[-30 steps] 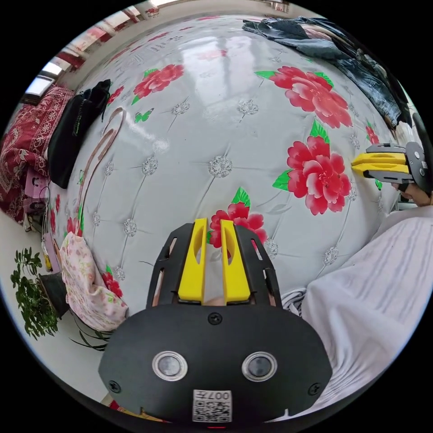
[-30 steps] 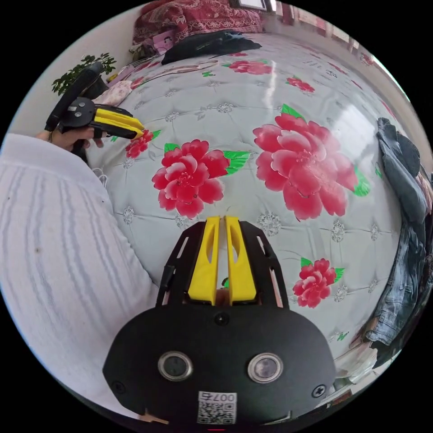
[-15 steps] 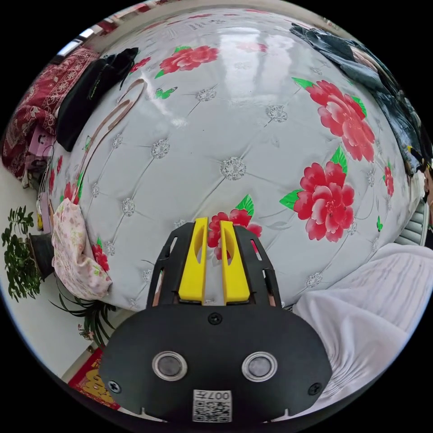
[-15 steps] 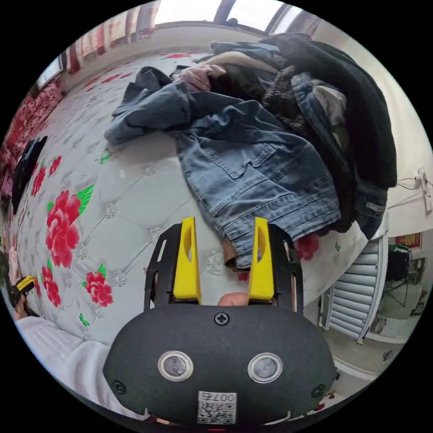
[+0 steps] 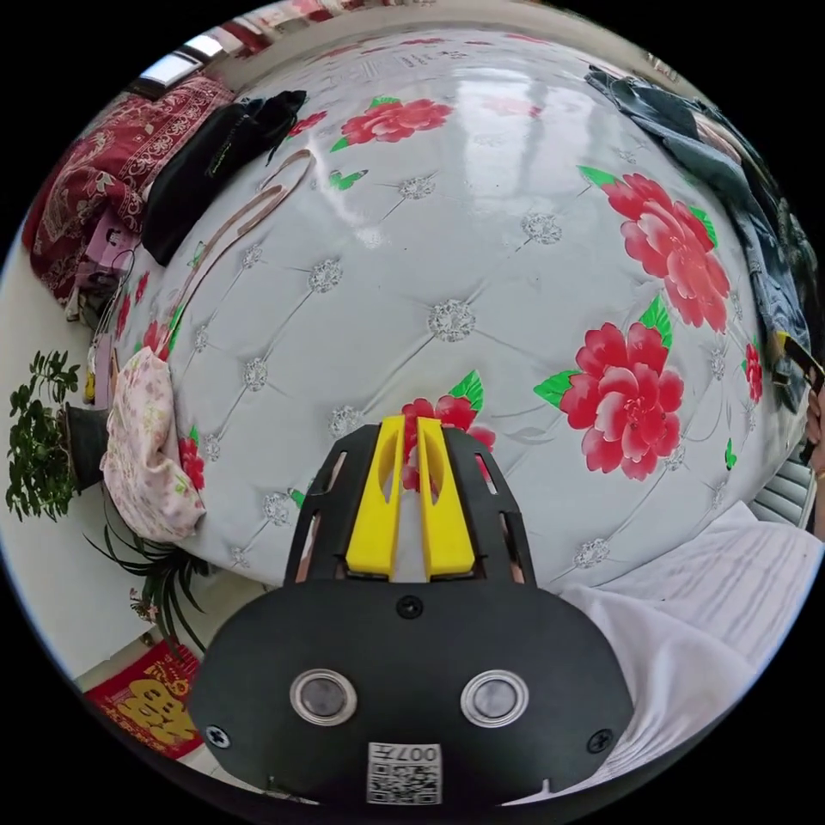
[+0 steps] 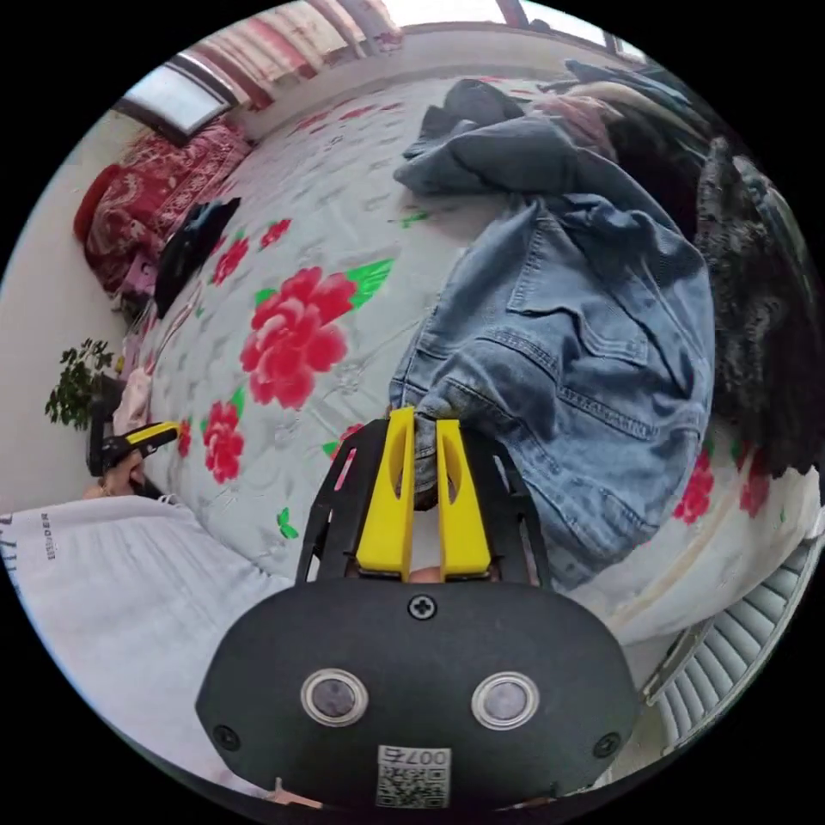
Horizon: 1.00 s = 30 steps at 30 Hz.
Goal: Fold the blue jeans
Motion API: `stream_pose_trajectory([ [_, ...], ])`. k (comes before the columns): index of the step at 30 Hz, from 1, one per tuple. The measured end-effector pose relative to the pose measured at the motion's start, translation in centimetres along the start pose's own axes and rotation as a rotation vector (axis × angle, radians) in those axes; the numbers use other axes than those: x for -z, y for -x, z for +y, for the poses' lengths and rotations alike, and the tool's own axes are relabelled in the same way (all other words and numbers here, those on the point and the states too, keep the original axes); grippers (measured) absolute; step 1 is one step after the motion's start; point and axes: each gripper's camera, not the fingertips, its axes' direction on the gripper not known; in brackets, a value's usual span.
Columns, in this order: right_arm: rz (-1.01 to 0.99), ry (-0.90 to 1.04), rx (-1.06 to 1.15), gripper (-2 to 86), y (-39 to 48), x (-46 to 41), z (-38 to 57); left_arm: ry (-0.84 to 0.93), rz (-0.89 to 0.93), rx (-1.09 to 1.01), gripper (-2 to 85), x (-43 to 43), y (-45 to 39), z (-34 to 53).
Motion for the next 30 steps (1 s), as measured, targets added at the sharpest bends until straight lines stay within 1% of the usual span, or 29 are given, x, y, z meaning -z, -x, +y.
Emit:
stream_pose_trajectory([
  [1,-0.063,0.018,0.053,2.3,2.0,-0.8,0.0,-0.008,0.054,0.009,4.9,0.6,0.4,0.8],
  [3,-0.365,0.084,0.237,2.4,10.1,-3.6,-0.3,-0.055,0.105,0.021,6.3,2.0,1.1,2.5],
  [4,-0.426,0.099,0.294,2.5,12.0,-4.1,-0.4,-0.095,0.106,0.03,6.6,3.3,1.8,3.9],
  [5,-0.423,0.184,0.501,3.0,16.0,-4.7,-0.6,-0.111,0.102,0.035,6.6,3.9,2.2,4.6],
  [6,-0.362,0.27,0.628,3.5,18.3,-4.8,-0.8,-0.139,0.098,0.047,6.7,5.1,3.3,5.9],
  [8,-0.311,0.271,0.67,4.3,19.0,-3.8,-1.1,-0.186,0.09,0.074,7.0,6.9,5.3,7.9],
  [10,-0.288,0.211,0.652,5.2,18.0,-2.4,-1.4,-0.248,0.05,0.096,7.2,9.6,7.7,10.3],
  [12,-0.29,0.078,0.549,6.3,15.2,0.1,-1.4,-0.287,0.058,0.078,7.6,11.5,8.3,11.6],
  [13,-0.29,0.031,0.516,6.6,14.3,1.0,-1.3,-0.306,0.089,0.053,7.9,12.6,8.2,11.9],
  [15,-0.325,-0.156,0.34,7.4,9.9,4.7,-0.7,-0.324,0.163,-0.011,8.5,14.1,7.0,11.5],
  [16,-0.311,-0.195,0.285,7.7,8.7,5.4,-0.6,-0.342,0.215,-0.067,9.0,15.2,5.5,10.9],
  [17,-0.249,-0.234,0.19,8.2,6.6,6.3,-0.4,-0.35,0.24,-0.104,9.2,15.8,4.5,10.4],
  [18,-0.163,-0.22,0.133,8.7,4.8,6.6,-0.4,-0.357,0.274,-0.182,10.4,16.7,2.3,9.3],
  [20,-0.067,-0.148,0.05,9.4,2.6,6.1,-0.6,-0.328,0.289,-0.303,11.8,17.1,-1.7,7.2],
  [22,-0.089,-0.083,0.015,10.0,1.6,5.0,-0.7,-0.207,0.266,-0.46,12.8,14.6,-7.2,4.4],
  [24,-0.097,0.065,0.02,9.9,2.5,1.9,-0.7,-0.054,0.181,-0.541,13.0,11.2,-10.2,2.8],
  [25,-0.099,0.116,0.034,9.5,3.1,0.8,-0.6,-0.072,0.177,-0.609,12.5,10.8,-10.6,2.6],
  [26,-0.064,0.139,0.015,8.9,4.2,-0.3,-0.3,-0.087,0.187,-0.633,12.2,11.0,-10.3,2.5],
  [27,-0.046,0.075,0.069,8.2,5.8,0.2,0.3,-0.058,0.235,-0.611,11.5,11.2,-9.1,1.6],
  [28,-0.041,0.077,0.084,7.9,6.5,0.2,0.3,-0.028,0.256,-0.539,10.5,11.5,-7.1,0.4],
  [29,-0.043,0.09,0.144,7.3,8.1,0.3,0.3,-0.027,0.25,-0.502,10.0,11.6,-5.8,-0.1],
  [30,-0.099,0.121,0.227,6.8,9.7,0.4,0.2,-0.049,0.223,-0.433,9.0,12.1,-2.9,-0.4],
])
